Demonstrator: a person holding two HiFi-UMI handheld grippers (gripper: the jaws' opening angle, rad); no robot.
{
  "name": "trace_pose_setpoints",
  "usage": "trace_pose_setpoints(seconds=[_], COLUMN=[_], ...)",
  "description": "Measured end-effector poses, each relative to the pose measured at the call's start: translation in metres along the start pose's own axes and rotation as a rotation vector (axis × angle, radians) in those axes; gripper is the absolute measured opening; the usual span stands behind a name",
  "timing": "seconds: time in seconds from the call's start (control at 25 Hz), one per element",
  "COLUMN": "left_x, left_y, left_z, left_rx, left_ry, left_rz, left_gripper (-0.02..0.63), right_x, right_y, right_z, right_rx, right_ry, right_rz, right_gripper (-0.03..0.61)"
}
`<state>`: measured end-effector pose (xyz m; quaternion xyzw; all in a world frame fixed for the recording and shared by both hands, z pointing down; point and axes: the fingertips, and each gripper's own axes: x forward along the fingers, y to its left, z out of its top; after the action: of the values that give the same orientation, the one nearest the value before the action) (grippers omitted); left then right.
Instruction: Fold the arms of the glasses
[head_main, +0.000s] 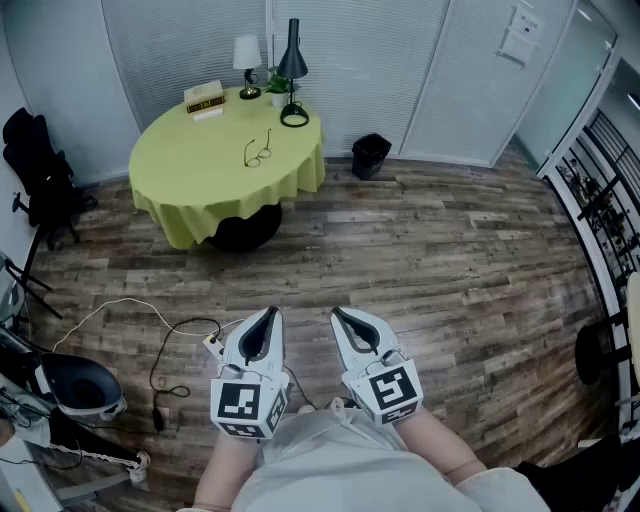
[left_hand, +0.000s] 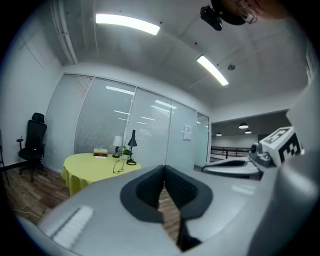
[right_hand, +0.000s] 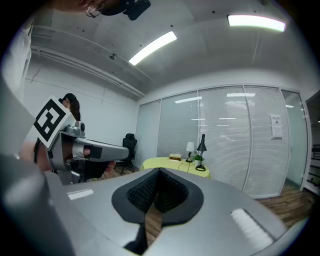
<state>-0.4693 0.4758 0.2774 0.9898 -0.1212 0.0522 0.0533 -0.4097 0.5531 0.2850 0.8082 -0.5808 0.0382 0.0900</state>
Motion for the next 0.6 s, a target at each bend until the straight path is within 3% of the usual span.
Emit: trace_pose_setpoints(seconds=[0.32,0.6], left_x=[-0.009,-0.018], left_y=[0.011,0.028], left_z=[-0.009,-0.024], left_rx=[-0.018,-0.075], left_ry=[0.018,0.034], left_rz=[0.012,0.027], left_gripper=[0.006,0.006], right_x=[0.004,0.017], right_y=[0.018,0.048], right_z=[-0.012,-0.018], right_rx=[0.016,0.02], right_ry=[0.003,0.02], right_rz=[0.042,0.143], right_gripper=[-0.002,-0.002])
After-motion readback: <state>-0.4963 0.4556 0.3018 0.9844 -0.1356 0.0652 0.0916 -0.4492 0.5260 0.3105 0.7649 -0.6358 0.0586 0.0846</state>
